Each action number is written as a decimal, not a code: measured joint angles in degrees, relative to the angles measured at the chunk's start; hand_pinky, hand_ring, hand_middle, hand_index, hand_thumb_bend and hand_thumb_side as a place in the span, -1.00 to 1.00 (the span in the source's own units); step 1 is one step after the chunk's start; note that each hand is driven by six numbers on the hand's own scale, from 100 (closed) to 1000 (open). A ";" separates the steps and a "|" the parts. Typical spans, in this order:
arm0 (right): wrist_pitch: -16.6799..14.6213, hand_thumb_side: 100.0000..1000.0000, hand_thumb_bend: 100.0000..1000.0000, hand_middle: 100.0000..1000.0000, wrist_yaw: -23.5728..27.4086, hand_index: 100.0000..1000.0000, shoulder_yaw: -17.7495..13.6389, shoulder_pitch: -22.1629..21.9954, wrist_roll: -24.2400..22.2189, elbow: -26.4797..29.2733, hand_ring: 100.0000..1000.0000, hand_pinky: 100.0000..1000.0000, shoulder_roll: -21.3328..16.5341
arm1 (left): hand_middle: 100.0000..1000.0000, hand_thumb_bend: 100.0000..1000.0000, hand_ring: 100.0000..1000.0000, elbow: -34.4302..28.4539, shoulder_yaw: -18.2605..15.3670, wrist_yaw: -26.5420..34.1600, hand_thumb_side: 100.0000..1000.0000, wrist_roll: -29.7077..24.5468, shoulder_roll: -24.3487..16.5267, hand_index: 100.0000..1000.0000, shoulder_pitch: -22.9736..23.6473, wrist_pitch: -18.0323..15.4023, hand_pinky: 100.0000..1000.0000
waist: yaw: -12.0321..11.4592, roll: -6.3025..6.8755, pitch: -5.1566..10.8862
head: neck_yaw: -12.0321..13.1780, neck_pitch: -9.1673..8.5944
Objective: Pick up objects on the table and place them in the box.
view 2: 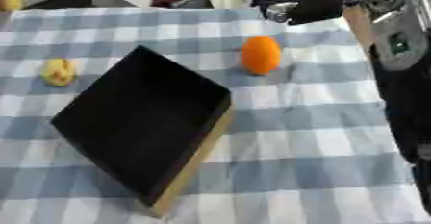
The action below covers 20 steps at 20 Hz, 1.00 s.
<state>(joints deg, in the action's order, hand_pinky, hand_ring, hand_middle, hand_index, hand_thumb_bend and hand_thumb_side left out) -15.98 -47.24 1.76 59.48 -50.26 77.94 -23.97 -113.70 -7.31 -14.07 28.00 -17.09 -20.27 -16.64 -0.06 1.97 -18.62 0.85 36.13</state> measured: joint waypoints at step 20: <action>-1.27 1.00 -1.00 0.78 -3.29 0.75 0.15 0.74 1.35 -0.53 0.83 0.72 0.60 | -0.05 -0.90 0.05 0.00 0.00 -0.02 0.73 0.11 -0.09 0.42 0.00 -0.79 -0.18 | 0.13 0.45 0.47 | -0.45 -0.91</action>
<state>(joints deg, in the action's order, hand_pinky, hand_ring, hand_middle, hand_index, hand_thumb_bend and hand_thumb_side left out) -17.25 -50.52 1.92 60.22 -48.91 77.41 -23.37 -113.70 -7.31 -14.08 28.11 -17.19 -20.28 -17.43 0.06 2.41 -18.15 0.40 35.22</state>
